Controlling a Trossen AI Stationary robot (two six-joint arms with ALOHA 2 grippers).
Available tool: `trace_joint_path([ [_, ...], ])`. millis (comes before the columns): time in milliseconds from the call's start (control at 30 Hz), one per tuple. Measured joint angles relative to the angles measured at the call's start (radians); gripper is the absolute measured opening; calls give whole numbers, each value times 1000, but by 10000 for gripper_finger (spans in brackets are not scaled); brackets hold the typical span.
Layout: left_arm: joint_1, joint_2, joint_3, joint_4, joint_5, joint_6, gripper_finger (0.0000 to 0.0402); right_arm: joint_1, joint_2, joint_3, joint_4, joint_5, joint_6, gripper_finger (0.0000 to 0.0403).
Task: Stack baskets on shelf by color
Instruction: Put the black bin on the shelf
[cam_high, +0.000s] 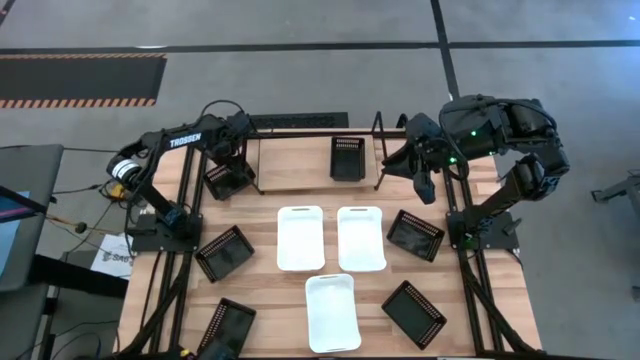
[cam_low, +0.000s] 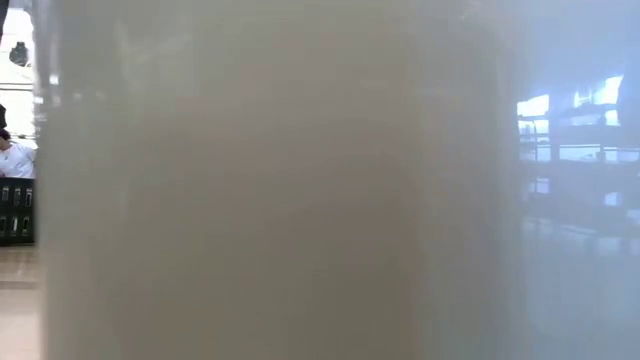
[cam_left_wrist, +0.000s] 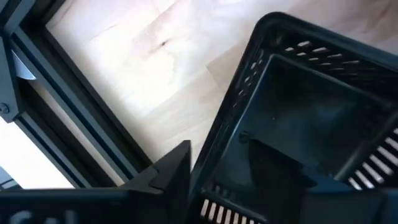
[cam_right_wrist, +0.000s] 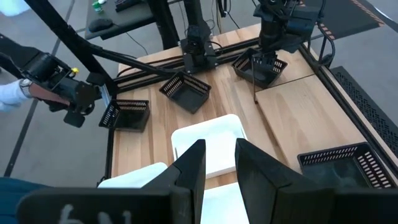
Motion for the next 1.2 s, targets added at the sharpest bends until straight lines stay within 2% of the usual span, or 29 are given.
trace_joint_path([
  [100, 2, -2, 0, -4, -4, 9, 42, 0, 0, 0, 0, 0, 4, 107],
  [167, 6, -2, -1, -9, -7, 15, 14, 0, 0, 0, 0, 0, 6, 107],
  [433, 8, -54, -5, -135, -15, 25, 2, 0, 0, 0, 0, 1, 6, 107],
  [600, 1, -186, -7, -187, -3, 0, 1, 0, 0, 0, 0, 1, 6, 107],
  [833, 0, -369, -6, -176, 6, -44, 0, 0, 0, 0, 0, 1, 6, 107],
  [1067, 0, -497, -6, -221, 5, -46, 0, 0, 0, 0, 0, 1, 6, 107],
  [1133, 0, -514, -5, -248, -11, -38, 0, 0, 0, 0, 4, 1, 6, 107],
  [1200, 0, -517, 5, -333, -121, -67, 0, 0, 0, 0, 8, 1, 8, 107],
])
